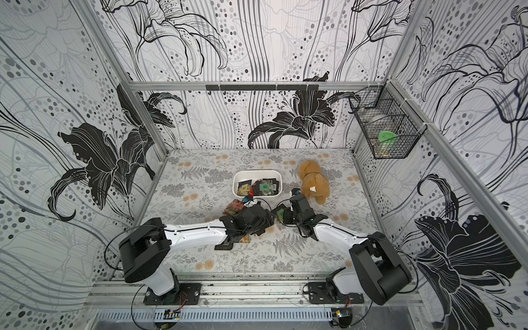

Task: Put the tea bags into the storage box
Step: Pick up the tea bag from the center of the board.

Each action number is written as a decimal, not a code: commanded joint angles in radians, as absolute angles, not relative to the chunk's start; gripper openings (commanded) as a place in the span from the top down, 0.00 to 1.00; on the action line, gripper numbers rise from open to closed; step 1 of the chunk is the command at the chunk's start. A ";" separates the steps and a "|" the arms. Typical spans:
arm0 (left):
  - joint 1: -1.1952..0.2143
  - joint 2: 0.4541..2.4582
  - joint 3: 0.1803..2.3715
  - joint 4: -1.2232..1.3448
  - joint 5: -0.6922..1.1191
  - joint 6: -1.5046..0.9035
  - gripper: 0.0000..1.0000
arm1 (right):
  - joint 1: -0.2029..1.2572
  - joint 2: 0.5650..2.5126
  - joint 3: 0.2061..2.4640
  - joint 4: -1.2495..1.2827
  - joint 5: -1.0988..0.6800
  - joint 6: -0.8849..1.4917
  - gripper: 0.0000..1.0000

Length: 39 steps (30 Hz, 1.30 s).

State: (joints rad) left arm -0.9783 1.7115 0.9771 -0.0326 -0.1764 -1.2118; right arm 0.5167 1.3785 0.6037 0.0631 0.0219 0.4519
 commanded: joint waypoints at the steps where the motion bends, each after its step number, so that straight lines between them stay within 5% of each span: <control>1: -0.963 1.749 1.029 -0.005 -0.200 -1.210 0.39 | 0.480 1.404 0.635 0.045 -0.002 0.451 0.84; 8: -0.907 1.862 1.094 0.033 -0.089 -1.150 0.39 | 0.453 1.454 0.656 0.047 -0.055 0.442 0.87; 39: -0.874 2.014 1.227 -0.094 -0.112 -1.076 0.38 | 0.449 1.613 0.732 -0.063 0.000 0.438 0.92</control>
